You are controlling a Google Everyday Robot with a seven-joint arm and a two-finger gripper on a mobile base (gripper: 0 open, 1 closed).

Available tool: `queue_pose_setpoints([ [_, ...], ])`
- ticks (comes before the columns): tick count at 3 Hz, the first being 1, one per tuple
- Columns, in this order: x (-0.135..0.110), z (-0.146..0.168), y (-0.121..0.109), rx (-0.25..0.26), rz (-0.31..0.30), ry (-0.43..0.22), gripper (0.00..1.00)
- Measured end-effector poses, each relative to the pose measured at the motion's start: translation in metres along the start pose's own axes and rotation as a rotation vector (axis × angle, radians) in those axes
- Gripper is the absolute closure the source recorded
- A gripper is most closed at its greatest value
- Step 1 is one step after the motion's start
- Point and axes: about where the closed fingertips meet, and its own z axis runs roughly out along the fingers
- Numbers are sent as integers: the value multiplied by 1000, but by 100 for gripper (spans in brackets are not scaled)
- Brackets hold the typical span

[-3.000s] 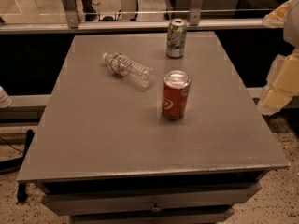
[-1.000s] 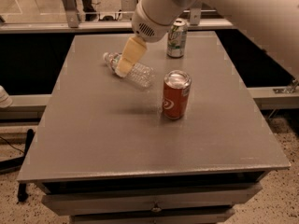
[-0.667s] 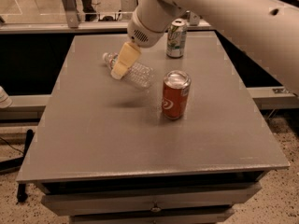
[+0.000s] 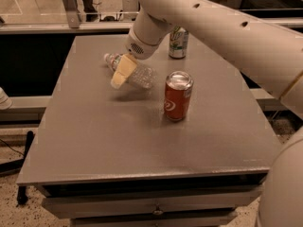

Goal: Pick water bottle

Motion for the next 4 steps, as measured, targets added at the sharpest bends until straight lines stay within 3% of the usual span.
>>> queue_pose_setpoints([
  [2, 11, 24, 14, -57, 11, 37, 40],
  [3, 0, 12, 15, -72, 3, 7, 63],
  [4, -27, -26, 14, -83, -42, -101, 87],
])
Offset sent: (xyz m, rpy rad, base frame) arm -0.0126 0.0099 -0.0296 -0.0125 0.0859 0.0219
